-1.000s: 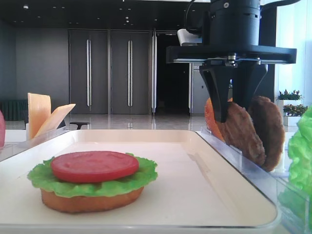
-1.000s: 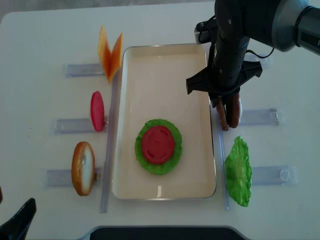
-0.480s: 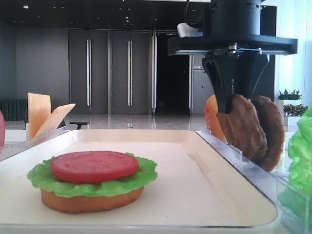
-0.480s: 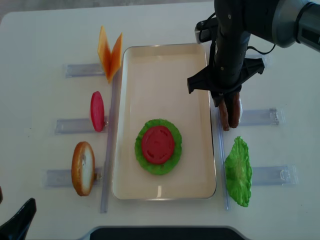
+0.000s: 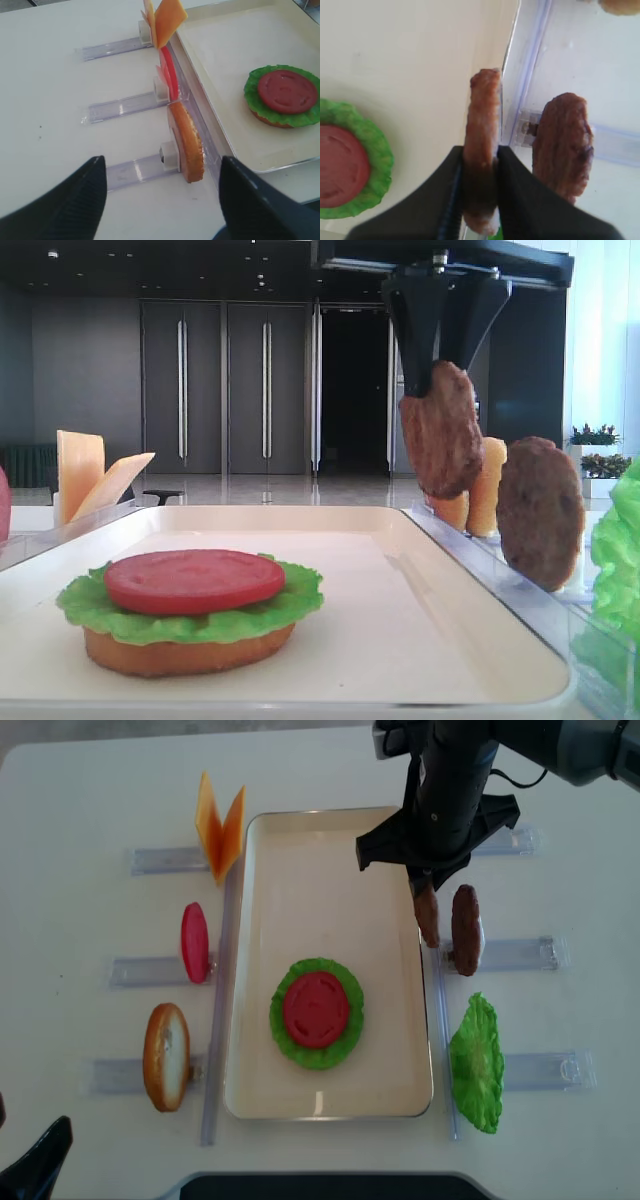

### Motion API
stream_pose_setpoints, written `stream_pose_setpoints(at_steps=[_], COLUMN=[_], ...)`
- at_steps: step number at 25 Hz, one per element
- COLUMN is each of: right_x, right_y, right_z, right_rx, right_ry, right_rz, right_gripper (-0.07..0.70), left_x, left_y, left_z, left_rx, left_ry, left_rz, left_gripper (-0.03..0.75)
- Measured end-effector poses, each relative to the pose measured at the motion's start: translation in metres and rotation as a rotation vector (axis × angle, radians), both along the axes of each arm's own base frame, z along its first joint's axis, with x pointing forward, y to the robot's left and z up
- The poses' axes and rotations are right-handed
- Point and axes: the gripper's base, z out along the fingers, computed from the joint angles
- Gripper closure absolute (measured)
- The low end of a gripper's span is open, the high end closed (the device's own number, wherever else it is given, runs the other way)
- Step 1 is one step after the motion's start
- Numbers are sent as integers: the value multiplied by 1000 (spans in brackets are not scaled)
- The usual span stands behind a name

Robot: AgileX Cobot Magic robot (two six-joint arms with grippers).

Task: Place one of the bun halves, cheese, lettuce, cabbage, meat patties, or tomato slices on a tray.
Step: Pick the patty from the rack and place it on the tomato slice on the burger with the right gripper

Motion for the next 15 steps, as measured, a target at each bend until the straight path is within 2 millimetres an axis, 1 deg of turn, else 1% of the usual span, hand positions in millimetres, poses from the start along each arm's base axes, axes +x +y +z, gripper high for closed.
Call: stream_pose_setpoints(at_steps=[3, 10, 13, 15], right_x=[0, 1, 0, 1], right_y=[-1, -7, -10, -13], right_z=[16, 47, 55, 58], right_rx=[23, 20, 30, 34], right_ry=[-46, -164, -188, -191], right_rz=[2, 11, 16, 12], right_gripper=[466, 466, 466, 466], left_x=[0, 0, 0, 0], left_y=[0, 0, 0, 0], left_z=[0, 0, 0, 0], left_rx=[0, 0, 0, 0], left_ry=[0, 0, 0, 0], left_rz=[0, 0, 0, 0], left_gripper=[181, 181, 181, 181])
